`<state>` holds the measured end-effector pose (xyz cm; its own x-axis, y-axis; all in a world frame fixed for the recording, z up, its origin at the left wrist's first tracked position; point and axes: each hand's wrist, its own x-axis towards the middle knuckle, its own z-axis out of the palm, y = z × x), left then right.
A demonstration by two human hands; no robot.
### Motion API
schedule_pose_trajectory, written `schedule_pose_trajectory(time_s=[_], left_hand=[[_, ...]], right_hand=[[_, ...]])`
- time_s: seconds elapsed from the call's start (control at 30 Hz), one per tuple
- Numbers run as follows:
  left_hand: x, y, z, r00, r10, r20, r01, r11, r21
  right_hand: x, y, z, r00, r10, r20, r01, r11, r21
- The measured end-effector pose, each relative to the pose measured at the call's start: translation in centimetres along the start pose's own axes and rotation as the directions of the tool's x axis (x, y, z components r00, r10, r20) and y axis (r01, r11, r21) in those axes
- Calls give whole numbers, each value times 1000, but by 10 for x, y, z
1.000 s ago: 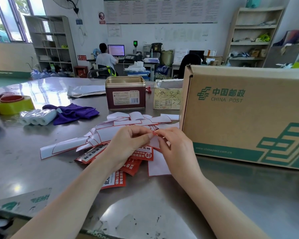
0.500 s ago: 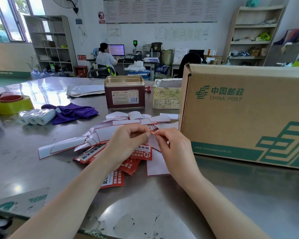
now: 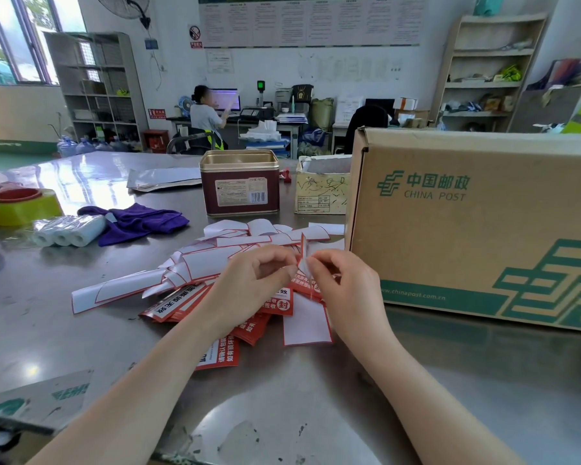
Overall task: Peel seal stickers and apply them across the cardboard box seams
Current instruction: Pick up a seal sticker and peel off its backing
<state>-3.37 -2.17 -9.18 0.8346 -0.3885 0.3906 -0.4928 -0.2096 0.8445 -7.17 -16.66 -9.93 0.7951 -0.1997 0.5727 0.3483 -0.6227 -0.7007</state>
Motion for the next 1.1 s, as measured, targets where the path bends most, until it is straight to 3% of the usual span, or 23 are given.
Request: schedule_pose_trajectory(time_s=[0.1, 0.2, 0.3, 0.43, 0.6, 0.87, 0.97, 1.1], left_hand=[[2, -1, -2, 994, -112, -1, 109, 967, -230], [4, 4, -2, 975, -212, 61, 213, 830, -515], [5, 7, -4, 945, -326, 25, 276, 754, -596], [5, 3, -5, 917, -374, -136, 295, 868, -400], [11, -10, -8, 891, -376, -256, 294, 906, -306], [12, -9, -18, 826, -396, -401, 224, 884, -410], [14, -13, -21, 830, -308, -465, 247, 950, -190], [14, -10, -24, 807, -224, -546, 275, 961, 11]], right_hand=[[1, 0, -2, 997, 75, -6, -75, 997, 37], [0, -2, -1, 994, 92, 60, -93, 996, 16], [-1, -4, -1, 995, 41, 90, -41, 999, -5], [-1, -7, -3, 991, -44, 123, 38, 998, 51], [-5, -11, -3, 968, -125, 216, 89, 982, 166], [-1, -13, 0, 970, -18, 242, -39, 972, 230], [3, -13, -1, 982, 40, 183, -93, 953, 289], [9, -13, -5, 976, 145, 161, -197, 905, 378]])
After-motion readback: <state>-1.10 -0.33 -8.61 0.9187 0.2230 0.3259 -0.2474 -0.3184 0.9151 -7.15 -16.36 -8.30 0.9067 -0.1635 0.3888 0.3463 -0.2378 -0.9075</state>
